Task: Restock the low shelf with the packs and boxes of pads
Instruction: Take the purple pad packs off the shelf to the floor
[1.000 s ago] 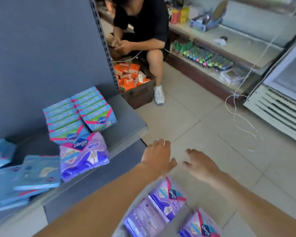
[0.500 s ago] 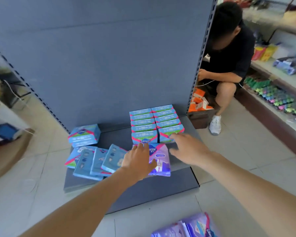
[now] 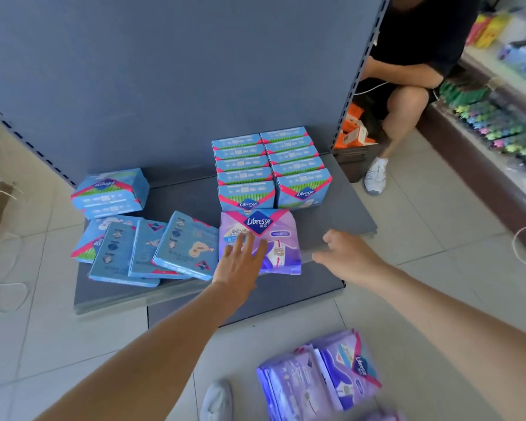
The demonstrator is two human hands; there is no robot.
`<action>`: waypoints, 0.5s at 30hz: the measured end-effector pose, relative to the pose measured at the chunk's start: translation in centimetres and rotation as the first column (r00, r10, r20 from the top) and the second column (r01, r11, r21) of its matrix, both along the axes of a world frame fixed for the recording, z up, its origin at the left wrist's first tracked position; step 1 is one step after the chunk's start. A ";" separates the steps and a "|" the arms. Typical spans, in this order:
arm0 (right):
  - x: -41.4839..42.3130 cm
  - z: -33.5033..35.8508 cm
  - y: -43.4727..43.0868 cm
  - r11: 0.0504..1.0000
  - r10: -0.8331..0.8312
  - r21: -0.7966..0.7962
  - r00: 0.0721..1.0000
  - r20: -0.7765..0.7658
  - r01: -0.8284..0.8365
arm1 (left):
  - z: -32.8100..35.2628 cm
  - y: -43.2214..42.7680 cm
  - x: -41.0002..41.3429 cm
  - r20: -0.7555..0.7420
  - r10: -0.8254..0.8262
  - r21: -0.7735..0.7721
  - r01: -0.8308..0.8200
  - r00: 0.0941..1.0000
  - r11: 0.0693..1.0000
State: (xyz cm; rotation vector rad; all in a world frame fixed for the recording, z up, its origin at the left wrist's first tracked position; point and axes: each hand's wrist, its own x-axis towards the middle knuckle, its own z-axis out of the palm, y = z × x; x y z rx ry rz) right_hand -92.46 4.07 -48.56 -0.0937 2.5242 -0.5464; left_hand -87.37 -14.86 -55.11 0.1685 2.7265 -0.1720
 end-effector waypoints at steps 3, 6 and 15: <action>0.2 -1.5 0.9 0.997 -0.077 -0.014 0.997 0.022 0.077 | -0.7 -0.3 -0.6 -0.116 -0.030 -0.060 0.023 0.993 0.998; 0.6 -2.5 1.6 0.994 -0.107 -0.034 0.994 0.021 0.107 | -1.6 -0.8 -1.0 -0.198 -0.085 -0.119 0.062 0.977 0.991; 0.3 -1.6 2.7 0.973 -0.165 -0.159 0.985 0.048 0.170 | 6.2 -0.9 -4.3 -0.320 -0.088 0.091 0.123 0.943 0.988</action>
